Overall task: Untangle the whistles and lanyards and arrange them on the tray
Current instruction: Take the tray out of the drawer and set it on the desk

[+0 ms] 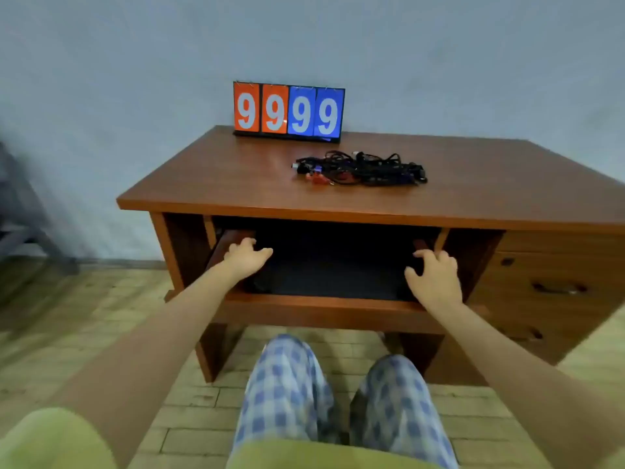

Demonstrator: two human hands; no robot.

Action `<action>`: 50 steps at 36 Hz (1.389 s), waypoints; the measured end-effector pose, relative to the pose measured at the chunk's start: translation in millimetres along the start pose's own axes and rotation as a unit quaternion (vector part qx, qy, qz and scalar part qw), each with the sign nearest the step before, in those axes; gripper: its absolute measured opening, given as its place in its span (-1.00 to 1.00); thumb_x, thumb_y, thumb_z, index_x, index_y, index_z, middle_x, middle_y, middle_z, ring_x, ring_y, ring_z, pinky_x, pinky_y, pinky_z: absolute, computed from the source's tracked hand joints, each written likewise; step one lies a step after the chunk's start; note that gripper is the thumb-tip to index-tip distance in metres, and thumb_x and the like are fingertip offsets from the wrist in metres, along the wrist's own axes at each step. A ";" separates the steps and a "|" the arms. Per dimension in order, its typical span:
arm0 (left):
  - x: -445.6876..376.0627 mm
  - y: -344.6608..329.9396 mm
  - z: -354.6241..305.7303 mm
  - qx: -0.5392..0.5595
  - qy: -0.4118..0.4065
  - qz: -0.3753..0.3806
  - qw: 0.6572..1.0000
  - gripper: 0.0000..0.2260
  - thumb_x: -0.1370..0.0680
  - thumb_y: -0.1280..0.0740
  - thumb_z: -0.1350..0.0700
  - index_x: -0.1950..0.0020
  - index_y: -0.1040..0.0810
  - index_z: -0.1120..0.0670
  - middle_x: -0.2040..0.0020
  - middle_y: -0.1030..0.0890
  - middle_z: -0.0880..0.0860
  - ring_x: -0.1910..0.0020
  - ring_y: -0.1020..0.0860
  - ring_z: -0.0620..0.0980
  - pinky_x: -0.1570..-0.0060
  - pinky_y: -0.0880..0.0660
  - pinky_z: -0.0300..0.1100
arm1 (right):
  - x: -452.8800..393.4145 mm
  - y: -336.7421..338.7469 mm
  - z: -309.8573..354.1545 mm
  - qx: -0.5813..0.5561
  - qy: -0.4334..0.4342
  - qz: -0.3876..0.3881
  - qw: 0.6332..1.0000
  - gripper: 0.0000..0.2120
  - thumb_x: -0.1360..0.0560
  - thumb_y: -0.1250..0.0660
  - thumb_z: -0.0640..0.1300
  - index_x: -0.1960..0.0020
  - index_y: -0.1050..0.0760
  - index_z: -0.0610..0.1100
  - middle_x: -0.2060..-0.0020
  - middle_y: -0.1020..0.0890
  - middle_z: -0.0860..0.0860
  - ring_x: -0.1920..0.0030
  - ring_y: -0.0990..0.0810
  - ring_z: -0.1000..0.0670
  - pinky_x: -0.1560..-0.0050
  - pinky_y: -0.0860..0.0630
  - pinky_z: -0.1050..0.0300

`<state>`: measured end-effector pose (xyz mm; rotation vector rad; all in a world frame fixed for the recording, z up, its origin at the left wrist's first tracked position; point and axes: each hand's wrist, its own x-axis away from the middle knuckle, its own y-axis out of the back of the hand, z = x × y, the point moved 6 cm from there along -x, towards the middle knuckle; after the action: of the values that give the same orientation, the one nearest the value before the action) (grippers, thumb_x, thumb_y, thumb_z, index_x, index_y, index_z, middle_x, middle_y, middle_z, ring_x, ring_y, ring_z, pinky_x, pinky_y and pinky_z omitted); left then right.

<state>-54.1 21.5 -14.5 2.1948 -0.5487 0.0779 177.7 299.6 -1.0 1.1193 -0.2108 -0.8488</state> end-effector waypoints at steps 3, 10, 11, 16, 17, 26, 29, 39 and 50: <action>0.4 -1.3 5.7 0.022 -0.007 -0.034 0.999 -0.41 -0.62 -0.18 -0.13 -0.55 -0.14 0.12 -0.51 -0.26 0.17 -0.44 -0.30 0.21 -0.34 -0.33 0.02 | 4.4 -8.4 -11.4 0.015 -0.060 0.051 0.997 -0.48 -0.57 -0.24 0.09 -0.44 -0.28 -0.14 -0.31 -0.39 -0.17 -0.20 -0.49 -0.20 -0.02 -0.48 0.00; -6.2 8.6 14.2 0.016 0.027 -0.016 0.999 -0.44 -0.63 -0.09 -0.20 -0.50 -0.28 0.13 -0.46 -0.35 0.15 -0.40 -0.35 0.19 -0.29 -0.34 -0.02 | 1.9 -11.3 -20.2 0.022 -0.103 0.066 0.992 -0.54 -0.57 -0.24 0.05 -0.34 -0.39 -0.23 0.09 -0.61 -0.11 0.17 -0.58 -0.13 0.31 -0.40 0.11; -7.4 9.8 12.8 0.014 0.026 -0.012 0.999 -0.44 -0.63 -0.09 -0.20 -0.49 -0.30 0.13 -0.46 -0.36 0.14 -0.40 -0.35 0.19 -0.30 -0.34 -0.02 | 1.7 -12.2 -22.0 0.008 -0.106 0.069 0.992 -0.58 -0.58 -0.23 0.03 -0.34 -0.41 -0.19 0.14 -0.61 -0.08 0.21 -0.57 -0.11 0.32 -0.40 0.12; -15.4 11.1 9.1 0.096 0.064 0.007 0.993 -0.46 -0.65 -0.15 -0.11 -0.52 -0.24 0.20 -0.53 -0.24 0.16 -0.48 -0.23 0.17 -0.41 -0.19 -0.01 | -0.2 -8.5 -26.9 -0.069 -0.127 0.104 0.984 -0.59 -0.60 -0.18 -0.07 -0.42 -0.36 -0.17 0.02 -0.60 -0.06 0.16 -0.56 -0.07 0.24 -0.37 0.11; -16.5 10.7 10.6 0.105 0.070 0.008 0.992 -0.47 -0.65 -0.16 -0.07 -0.52 -0.24 0.21 -0.53 -0.24 0.16 -0.48 -0.23 0.16 -0.41 -0.19 -0.02 | -0.1 -6.8 -27.6 -0.082 -0.128 0.104 0.983 -0.60 -0.61 -0.18 -0.09 -0.42 -0.35 -0.18 0.05 -0.58 -0.06 0.22 -0.53 -0.03 0.29 -0.34 0.12; 8.4 5.5 17.8 0.180 0.073 -0.003 0.981 -0.54 -0.62 -0.26 -0.01 -0.44 -0.38 0.22 -0.44 -0.39 0.16 -0.39 -0.37 0.18 -0.27 -0.34 -0.01 | 7.0 13.5 -30.7 -0.189 -0.140 0.071 0.969 -0.81 -0.62 -0.13 -0.24 -0.16 -0.47 -0.23 0.29 -0.50 -0.06 0.35 -0.42 -0.02 0.40 -0.27 0.12; 24.4 0.0 20.1 0.205 0.068 -0.010 0.976 -0.57 -0.63 -0.25 0.00 -0.36 -0.44 0.27 -0.30 -0.50 0.17 -0.29 -0.45 0.19 -0.10 -0.38 -0.06 | 13.1 16.8 -37.4 -0.213 -0.164 0.092 0.959 -0.79 -0.61 -0.14 -0.28 -0.14 -0.50 -0.28 0.20 -0.54 -0.24 0.24 -0.47 -0.17 0.26 -0.31 0.09; 68.5 -10.3 -5.9 0.363 0.049 0.084 0.927 -0.61 -0.60 -0.24 -0.11 -0.31 -0.51 0.11 -0.10 -0.63 0.14 -0.05 -0.60 0.16 0.11 -0.53 -0.02 | 57.2 50.8 -68.1 -0.295 -0.208 0.090 0.928 -0.70 -0.61 -0.18 -0.28 -0.32 -0.45 -0.26 -0.11 -0.59 -0.16 -0.09 -0.57 -0.16 -0.07 -0.55 -0.08; 95.8 -4.0 -66.0 0.437 0.005 0.085 0.895 -0.76 -0.68 -0.11 0.04 -0.13 -0.49 0.14 0.12 -0.57 0.13 0.18 -0.54 0.11 0.28 -0.44 -0.03 | 48.4 113.4 -63.6 -0.544 -0.289 -0.007 0.787 -0.95 -0.57 -0.20 -0.19 0.06 -0.42 -0.15 0.14 -0.46 -0.09 0.18 -0.48 -0.03 0.33 -0.45 0.13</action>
<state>42.6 39.4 47.7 3.0010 -0.8048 0.5192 300.9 330.1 54.8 -0.2536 -0.1687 -1.0826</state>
